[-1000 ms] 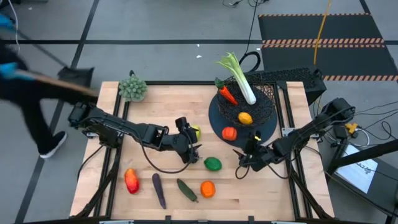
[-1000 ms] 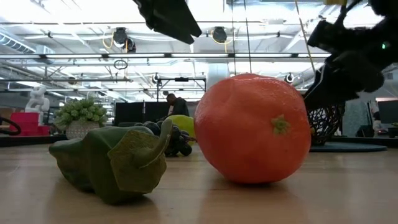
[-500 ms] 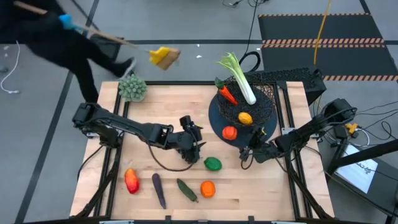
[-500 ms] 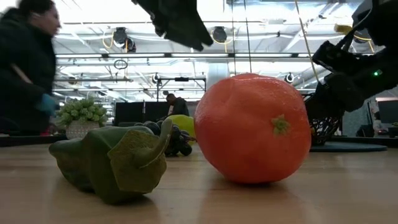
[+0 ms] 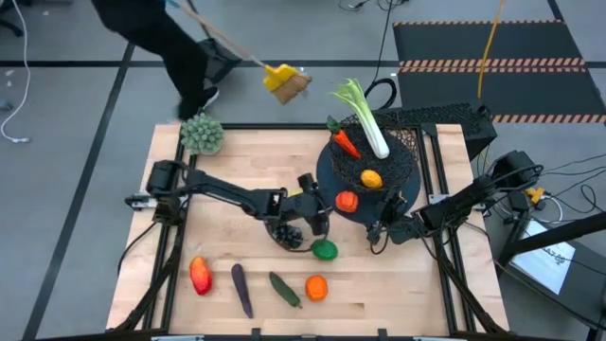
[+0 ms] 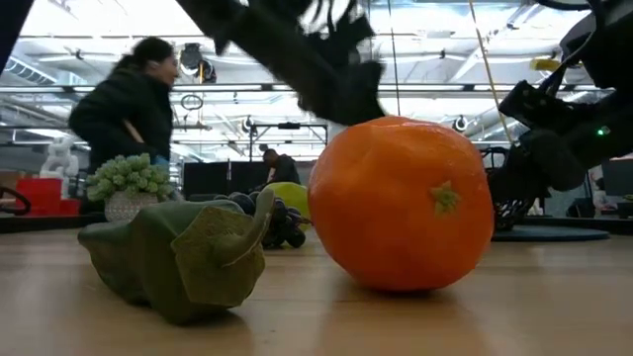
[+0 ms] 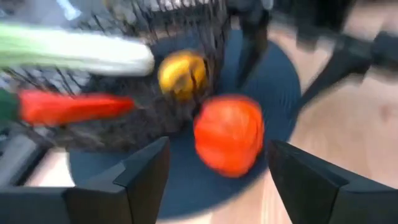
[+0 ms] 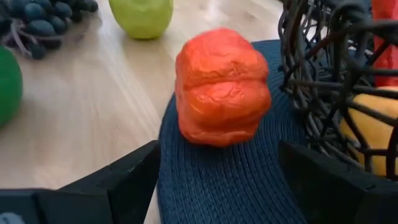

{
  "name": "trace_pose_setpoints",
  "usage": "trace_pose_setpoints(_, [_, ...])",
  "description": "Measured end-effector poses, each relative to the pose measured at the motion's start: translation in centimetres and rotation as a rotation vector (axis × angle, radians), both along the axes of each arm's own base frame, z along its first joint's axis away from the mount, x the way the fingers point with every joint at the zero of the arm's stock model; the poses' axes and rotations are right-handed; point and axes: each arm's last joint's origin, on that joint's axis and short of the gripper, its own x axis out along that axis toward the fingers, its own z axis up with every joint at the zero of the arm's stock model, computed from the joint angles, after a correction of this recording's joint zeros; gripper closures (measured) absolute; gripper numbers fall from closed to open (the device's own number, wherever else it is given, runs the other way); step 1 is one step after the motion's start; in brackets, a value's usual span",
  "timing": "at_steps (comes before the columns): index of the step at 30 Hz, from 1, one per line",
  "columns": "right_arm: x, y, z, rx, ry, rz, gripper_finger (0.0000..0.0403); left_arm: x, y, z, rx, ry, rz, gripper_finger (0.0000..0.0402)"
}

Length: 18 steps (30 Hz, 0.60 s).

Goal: Build produce basket
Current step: Put the orange pumpkin into the black wire basket

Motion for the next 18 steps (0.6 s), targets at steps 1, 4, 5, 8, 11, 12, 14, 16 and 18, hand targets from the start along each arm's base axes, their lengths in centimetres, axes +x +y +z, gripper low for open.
trace_pose_setpoints(1, [0.2,0.0,0.0,0.008,-0.013,-0.006,0.0085,0.2,0.4,-0.7,-0.003,0.02,0.003,0.0146])
trace_pose_setpoints(4, [0.4,0.1,0.0,0.037,-0.031,-0.017,0.0085,0.9,1.4,-2.1,-0.035,0.029,-0.002,0.0161])
trace_pose_setpoints(5, [0.6,0.2,0.1,0.06,-0.043,-0.015,0.0085,0.9,1.7,-2.6,-0.049,0.041,-0.009,0.0166])
trace_pose_setpoints(8, [0.6,0.3,0.0,0.081,-0.041,-0.013,0.0085,1.2,2.1,-3.6,-0.09,0.054,-0.052,0.0177])
trace_pose_setpoints(11, [0.6,0.3,-0.1,0.076,-0.033,-0.012,0.0085,1.4,2.5,-3.8,-0.131,0.043,-0.059,0.0182])
trace_pose_setpoints(12, [0.7,0.3,-0.1,0.078,-0.039,-0.013,0.0085,1.5,2.7,-3.8,-0.141,0.031,-0.053,0.0182])
trace_pose_setpoints(14, [0.7,0.3,0.0,0.08,-0.04,-0.014,0.0085,1.5,2.9,-4.1,-0.163,0.039,-0.068,0.0183])
trace_pose_setpoints(16, [0.7,0.3,0.0,0.083,-0.048,-0.015,0.0085,1.7,2.9,-4.5,-0.191,0.038,-0.104,0.0183])
trace_pose_setpoints(18, [0.7,0.3,0.0,0.082,-0.047,-0.014,0.0085,1.8,2.7,-4.6,-0.221,0.033,-0.151,0.0183])
